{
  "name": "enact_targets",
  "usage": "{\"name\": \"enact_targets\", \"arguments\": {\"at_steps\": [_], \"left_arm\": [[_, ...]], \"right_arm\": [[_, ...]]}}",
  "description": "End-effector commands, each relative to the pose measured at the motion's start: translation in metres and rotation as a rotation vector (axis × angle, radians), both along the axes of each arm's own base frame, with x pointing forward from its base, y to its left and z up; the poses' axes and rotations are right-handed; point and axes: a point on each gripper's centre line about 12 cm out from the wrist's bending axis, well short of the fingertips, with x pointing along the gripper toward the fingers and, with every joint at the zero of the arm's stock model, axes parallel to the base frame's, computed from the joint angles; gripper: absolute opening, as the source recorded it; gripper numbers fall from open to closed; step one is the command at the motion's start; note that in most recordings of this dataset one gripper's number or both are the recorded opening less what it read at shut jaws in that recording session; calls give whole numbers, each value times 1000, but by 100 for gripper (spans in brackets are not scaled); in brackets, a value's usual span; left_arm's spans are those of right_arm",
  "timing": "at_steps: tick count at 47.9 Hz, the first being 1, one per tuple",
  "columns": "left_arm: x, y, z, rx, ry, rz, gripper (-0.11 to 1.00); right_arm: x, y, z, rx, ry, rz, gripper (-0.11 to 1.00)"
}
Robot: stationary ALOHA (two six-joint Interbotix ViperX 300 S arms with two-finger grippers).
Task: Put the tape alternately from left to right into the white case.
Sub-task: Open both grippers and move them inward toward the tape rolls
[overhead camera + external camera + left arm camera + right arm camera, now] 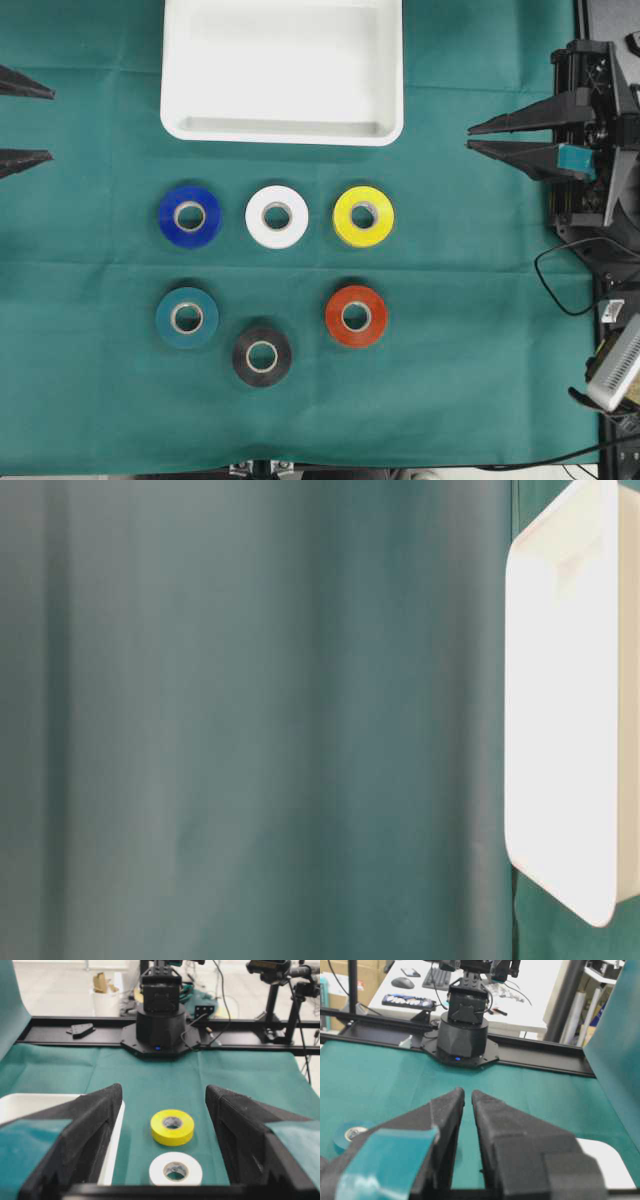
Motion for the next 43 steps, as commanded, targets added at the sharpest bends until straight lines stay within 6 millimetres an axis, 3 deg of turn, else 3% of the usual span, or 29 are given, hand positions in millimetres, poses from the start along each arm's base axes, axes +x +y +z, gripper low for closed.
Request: {"name": "enact_targets", "arguments": {"at_steps": [1, 3, 7, 11, 16, 27, 36, 39, 43], "left_arm": [[-1, -1, 1, -30, -9, -3, 24], [-2, -1, 0, -30, -9, -3, 23], [-5, -1, 0, -30, -17, -3, 5], [-7, -2, 0, -32, -23, -8, -5], [-6, -2, -3, -30, -12, -9, -10], [3, -2, -12, -30, 60, -9, -10], [9, -2, -15, -28, 83, -8, 0], [11, -2, -17, -27, 94, -8, 9], [12, -2, -19, -27, 104, -8, 29]], "right_arm": [[3, 0, 1, 8, -2, 0, 24], [3, 0, -1, 8, 5, 0, 22], [1, 0, -5, 5, 9, 1, 5], [-1, 0, -8, 5, 14, 2, -3], [-2, 0, -9, 6, 14, 0, -4], [-1, 0, -6, 5, 6, 1, -4], [-1, 0, -8, 5, 11, -1, -4], [-1, -1, -10, 5, 17, -2, 1], [-1, -1, -11, 5, 21, -5, 16]]}}
